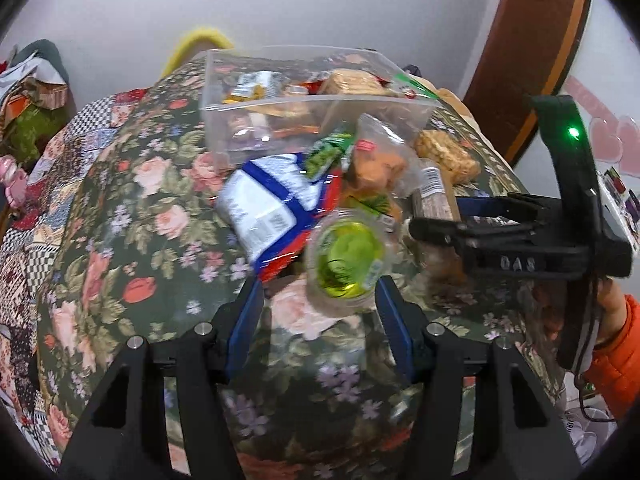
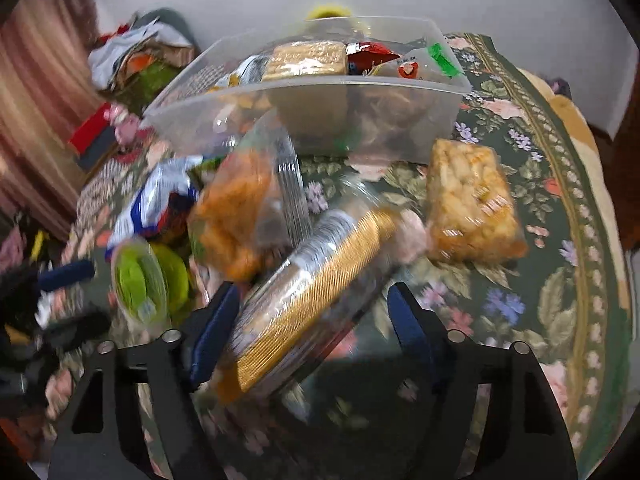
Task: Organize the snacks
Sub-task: 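Grasp a long wafer pack with the right tool while the left tool grasps the green jelly cup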
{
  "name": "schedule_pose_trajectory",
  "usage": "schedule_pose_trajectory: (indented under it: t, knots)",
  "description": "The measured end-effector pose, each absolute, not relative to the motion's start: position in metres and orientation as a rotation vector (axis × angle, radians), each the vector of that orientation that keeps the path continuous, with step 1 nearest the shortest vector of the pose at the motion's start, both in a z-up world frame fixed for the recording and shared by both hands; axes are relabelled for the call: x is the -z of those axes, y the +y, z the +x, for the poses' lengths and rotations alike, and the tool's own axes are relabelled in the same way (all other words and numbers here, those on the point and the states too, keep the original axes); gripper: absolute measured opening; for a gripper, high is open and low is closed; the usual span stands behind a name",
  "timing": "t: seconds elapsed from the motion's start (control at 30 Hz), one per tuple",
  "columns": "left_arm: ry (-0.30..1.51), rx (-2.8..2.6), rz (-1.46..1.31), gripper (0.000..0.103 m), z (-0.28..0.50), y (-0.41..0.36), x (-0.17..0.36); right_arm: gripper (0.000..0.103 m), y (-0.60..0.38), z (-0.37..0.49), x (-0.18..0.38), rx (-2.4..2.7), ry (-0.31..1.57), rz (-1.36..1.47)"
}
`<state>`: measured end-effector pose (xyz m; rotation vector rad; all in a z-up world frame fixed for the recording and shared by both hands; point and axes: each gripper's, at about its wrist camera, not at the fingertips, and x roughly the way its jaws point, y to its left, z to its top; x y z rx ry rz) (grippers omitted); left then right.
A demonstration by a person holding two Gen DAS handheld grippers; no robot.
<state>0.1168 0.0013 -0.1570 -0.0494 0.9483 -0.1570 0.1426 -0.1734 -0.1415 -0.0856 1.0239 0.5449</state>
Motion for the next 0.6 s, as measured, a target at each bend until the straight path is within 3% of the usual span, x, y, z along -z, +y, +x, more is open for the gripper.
schedule_pose_trajectory:
  t: [0.23,0.6]
  knots:
    - [1.001,0.170,-0.078,0.062,0.136,-0.018,0.171,0.043,-0.210,0.128,0.141,-0.514,1.032,-0.177]
    - [1.019,0.089,-0.053,0.062,0.169,-0.037,0.192,0.044,-0.206,0.141,0.140,-0.546,1.000,-0.132]
